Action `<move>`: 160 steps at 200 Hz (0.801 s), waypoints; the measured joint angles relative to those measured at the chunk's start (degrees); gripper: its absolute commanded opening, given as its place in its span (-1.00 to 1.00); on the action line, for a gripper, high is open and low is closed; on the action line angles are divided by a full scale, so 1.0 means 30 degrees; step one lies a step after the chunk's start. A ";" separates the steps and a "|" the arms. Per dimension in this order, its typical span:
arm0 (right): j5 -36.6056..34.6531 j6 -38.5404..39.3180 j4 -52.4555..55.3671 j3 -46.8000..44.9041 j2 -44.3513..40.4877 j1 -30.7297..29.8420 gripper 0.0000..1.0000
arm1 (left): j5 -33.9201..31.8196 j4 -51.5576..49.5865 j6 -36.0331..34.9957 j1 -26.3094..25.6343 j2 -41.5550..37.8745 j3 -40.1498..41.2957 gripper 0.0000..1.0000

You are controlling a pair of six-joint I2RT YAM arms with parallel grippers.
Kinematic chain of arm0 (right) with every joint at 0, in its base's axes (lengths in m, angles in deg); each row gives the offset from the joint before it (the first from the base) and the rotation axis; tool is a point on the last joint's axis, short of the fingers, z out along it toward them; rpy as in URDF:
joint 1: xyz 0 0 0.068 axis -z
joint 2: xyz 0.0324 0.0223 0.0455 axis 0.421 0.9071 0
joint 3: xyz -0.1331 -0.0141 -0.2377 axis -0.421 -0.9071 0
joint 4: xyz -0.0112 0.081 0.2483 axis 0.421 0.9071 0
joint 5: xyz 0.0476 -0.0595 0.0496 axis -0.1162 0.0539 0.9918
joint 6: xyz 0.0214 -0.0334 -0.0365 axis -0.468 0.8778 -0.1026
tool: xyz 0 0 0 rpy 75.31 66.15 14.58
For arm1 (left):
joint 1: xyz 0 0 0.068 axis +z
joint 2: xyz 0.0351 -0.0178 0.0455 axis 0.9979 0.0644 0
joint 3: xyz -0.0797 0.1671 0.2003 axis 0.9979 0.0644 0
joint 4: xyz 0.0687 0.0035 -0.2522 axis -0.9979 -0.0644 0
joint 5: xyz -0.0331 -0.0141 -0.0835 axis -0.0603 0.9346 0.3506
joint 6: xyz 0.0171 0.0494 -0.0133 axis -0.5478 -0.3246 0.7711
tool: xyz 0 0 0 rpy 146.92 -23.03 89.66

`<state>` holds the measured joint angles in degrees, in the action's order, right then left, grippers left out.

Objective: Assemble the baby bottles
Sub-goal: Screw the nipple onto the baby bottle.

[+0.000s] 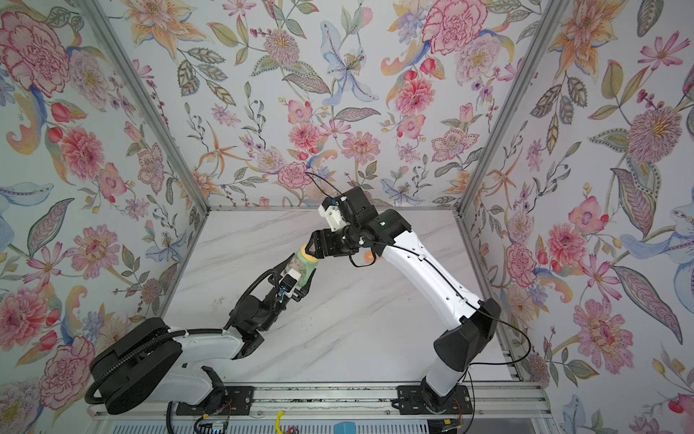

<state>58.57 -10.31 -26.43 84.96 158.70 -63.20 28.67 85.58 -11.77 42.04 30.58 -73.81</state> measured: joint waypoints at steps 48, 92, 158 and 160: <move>0.1421 -0.1399 -0.1537 -0.0386 -0.4488 0.3053 0.92 | 0.4320 -0.0641 0.2375 0.1836 -0.1413 0.0095 -1.00; 0.2280 1.2480 -0.1464 -0.4328 -0.7876 0.1566 0.98 | 1.3500 0.1290 0.8524 0.2659 -0.1166 0.0146 -1.00; 0.2674 2.5543 0.1370 -0.5945 -0.7322 -0.0809 0.88 | 1.8047 0.2178 1.2043 0.2368 0.0423 0.0408 -1.00; 0.2674 2.5711 0.1406 -0.5938 -0.7206 -0.0903 0.87 | 1.8083 0.2178 1.2101 0.2353 0.0444 0.0408 -1.00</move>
<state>66.59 66.83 -22.21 67.15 137.08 -65.91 82.92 92.11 24.53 49.10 31.91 -72.58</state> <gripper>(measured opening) 0.960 0.714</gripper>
